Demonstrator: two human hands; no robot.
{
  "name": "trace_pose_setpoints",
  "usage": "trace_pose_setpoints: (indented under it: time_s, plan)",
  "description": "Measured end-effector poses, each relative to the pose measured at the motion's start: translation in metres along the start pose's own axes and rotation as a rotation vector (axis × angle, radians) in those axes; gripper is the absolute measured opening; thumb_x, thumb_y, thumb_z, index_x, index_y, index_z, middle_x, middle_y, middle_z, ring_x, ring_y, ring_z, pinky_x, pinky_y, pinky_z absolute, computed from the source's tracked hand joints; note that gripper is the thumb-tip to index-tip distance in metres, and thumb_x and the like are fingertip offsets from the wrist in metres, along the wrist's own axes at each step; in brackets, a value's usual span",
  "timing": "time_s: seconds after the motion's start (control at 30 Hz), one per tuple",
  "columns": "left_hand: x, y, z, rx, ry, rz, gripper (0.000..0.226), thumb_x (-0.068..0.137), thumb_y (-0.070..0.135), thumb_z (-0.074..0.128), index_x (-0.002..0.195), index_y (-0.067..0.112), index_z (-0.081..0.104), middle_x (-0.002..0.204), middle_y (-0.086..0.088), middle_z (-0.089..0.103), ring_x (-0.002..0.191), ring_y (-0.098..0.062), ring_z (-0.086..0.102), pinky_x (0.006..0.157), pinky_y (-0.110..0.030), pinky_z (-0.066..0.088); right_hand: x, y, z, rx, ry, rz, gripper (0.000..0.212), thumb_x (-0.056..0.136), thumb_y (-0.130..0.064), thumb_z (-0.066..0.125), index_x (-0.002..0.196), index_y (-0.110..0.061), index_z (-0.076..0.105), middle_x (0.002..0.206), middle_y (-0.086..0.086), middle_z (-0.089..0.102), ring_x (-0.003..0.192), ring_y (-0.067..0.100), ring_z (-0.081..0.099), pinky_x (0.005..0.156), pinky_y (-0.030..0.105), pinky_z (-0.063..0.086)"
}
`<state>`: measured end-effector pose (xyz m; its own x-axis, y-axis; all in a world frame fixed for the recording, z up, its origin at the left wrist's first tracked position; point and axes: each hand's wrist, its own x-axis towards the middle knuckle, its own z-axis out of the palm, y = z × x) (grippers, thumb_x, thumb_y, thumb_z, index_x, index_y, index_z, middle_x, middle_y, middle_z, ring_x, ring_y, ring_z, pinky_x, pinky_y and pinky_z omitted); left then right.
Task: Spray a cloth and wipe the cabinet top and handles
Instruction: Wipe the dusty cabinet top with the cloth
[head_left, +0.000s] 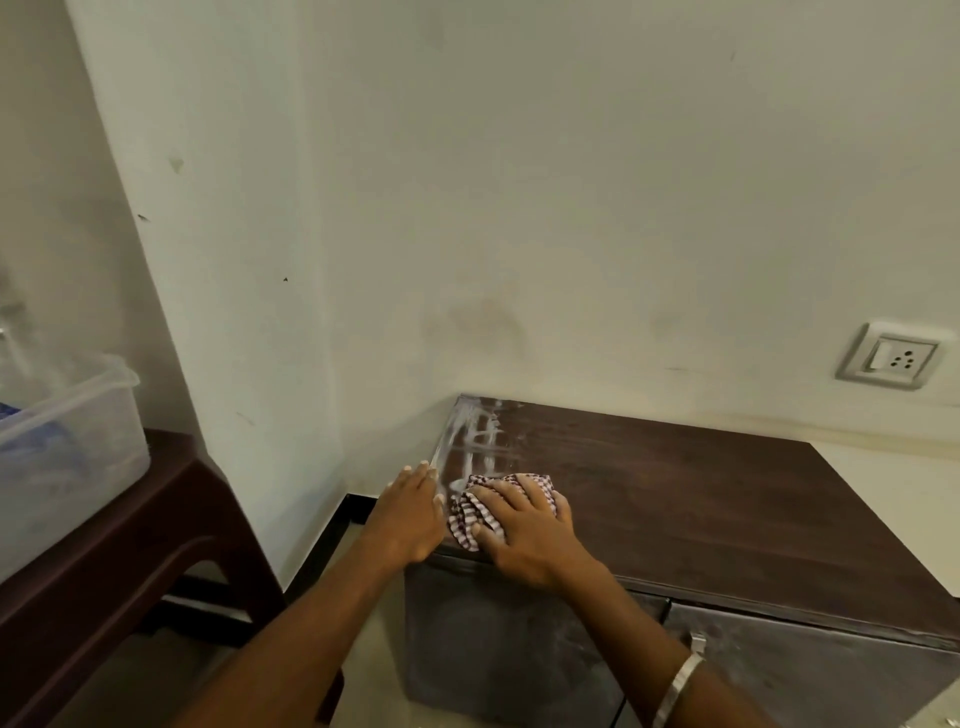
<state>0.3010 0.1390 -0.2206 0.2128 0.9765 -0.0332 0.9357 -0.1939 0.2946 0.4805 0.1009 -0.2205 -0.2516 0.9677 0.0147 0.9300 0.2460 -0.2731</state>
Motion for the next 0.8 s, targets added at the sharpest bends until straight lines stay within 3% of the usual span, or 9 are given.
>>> trace_pose_setpoints:
  time_s: [0.27,0.5,0.67,0.8]
  plan:
    - [0.024,-0.004,-0.003,-0.026,0.024,0.012,0.054,0.104,0.030,0.021,0.154,0.011,0.011,0.163,-0.004,0.004,0.150,-0.021,0.004,0.122,-0.036,0.007,0.044,0.030,-0.013,-0.014,-0.050,0.088,0.056,0.096,-0.057,0.024,0.150,-0.048,0.010,0.162,-0.015,0.002,0.149,0.017,-0.012,0.116,0.054,-0.012]
    - [0.058,-0.003,-0.001,-0.034,0.040,0.055,0.054,0.104,0.030,0.023,0.155,0.013,0.011,0.163,-0.003,0.005,0.150,-0.021,0.005,0.122,-0.036,0.008,0.051,0.042,-0.007,-0.060,-0.022,-0.060,0.055,0.096,-0.060,0.024,0.149,-0.049,0.009,0.161,-0.018,0.006,0.149,0.012,-0.008,0.118,0.053,-0.007]
    - [0.078,-0.004,-0.001,-0.043,0.040,0.072,0.055,0.104,0.031,0.022,0.155,0.014,0.011,0.163,-0.002,0.005,0.150,-0.020,0.005,0.123,-0.038,0.008,0.094,0.065,-0.021,-0.057,-0.061,0.102,0.054,0.096,-0.058,0.026,0.148,-0.050,0.011,0.161,-0.016,0.008,0.149,0.015,-0.005,0.117,0.055,-0.005]
    - [0.092,-0.003,0.000,-0.030,0.041,0.084,0.055,0.104,0.031,0.023,0.154,0.013,0.012,0.163,-0.003,0.007,0.150,-0.020,0.006,0.122,-0.038,0.009,0.123,0.045,-0.015,-0.039,-0.067,0.088,0.055,0.095,-0.057,0.027,0.148,-0.049,0.013,0.161,-0.016,0.009,0.149,0.017,-0.005,0.115,0.057,-0.006]
